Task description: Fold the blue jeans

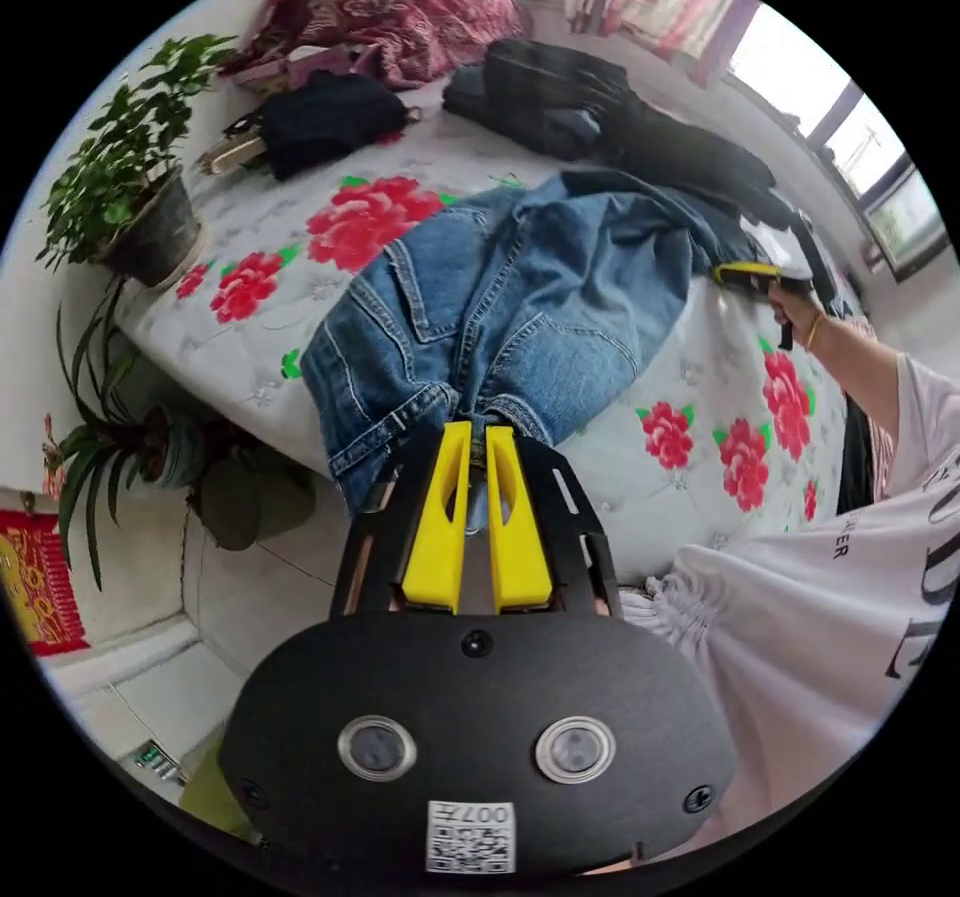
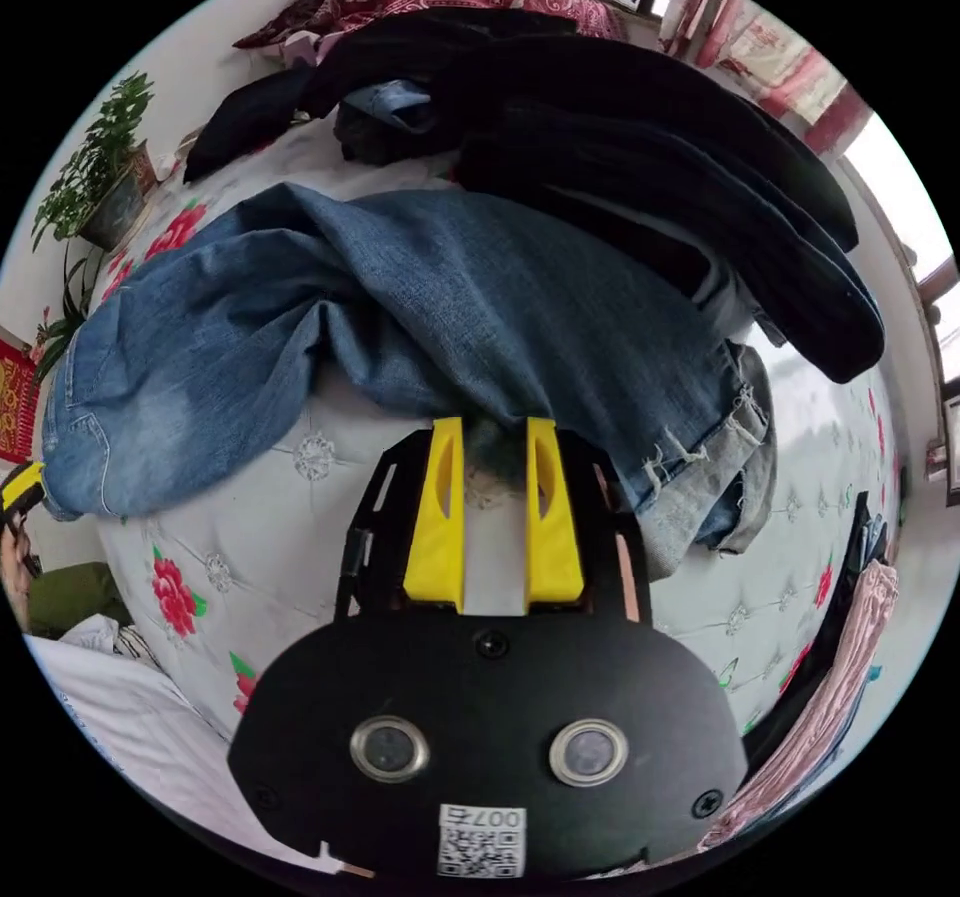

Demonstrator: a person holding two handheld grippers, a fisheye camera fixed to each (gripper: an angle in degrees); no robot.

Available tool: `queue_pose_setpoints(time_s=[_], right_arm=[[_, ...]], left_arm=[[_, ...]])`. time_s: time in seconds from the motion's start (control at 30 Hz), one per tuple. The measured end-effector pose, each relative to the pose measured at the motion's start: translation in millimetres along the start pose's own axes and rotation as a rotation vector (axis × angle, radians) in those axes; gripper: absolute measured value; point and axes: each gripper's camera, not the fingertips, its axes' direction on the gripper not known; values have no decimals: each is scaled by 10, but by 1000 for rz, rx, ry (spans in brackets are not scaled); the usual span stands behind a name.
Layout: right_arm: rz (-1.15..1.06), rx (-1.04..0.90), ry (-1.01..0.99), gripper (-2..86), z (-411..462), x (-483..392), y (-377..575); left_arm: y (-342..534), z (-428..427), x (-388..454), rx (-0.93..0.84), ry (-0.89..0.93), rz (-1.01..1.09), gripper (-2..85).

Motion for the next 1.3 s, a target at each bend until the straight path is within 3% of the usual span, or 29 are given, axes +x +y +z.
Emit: queue_pose_setpoints(time_s=[0.1, 0.2, 0.37, 0.63, 0.77, 0.93, 1.1, 1.23, 1.3], right_arm=[[83, 29, -85, 26, -178, 208, 69], [167, 210, -166, 14, -709, 423, 488], [227, 476, -123, 9, -1819, 581, 1627], [318, 804, -60, 28, -3728, 878, 3742], [308, 667, -152, 60, -4007, 1094, 3951], [534, 374, -100, 81, -2987, 1419, 3701], [555, 287, -190, 90, -2470, 1318, 3885], [542, 91, -143, 100, -1976, 1287, 3955], [537, 20, -101, 102, -1781, 1287, 3917]], left_arm=[[3, -228, -217, 96, -20, -81, -1], [91, -437, -239, 180, -21, -102, -3], [387, -944, -158, 342, 18, -84, -5], [1024, -2294, 136, 670, 227, 154, -3], [933, -2413, 179, 563, 235, 184, 7], [420, -936, -5, 191, 247, -76, 62], [684, -525, 85, 181, 192, -111, 86], [822, -395, 132, 127, 0, -14, 102], [811, -324, 124, 111, 7, -1, 110]])
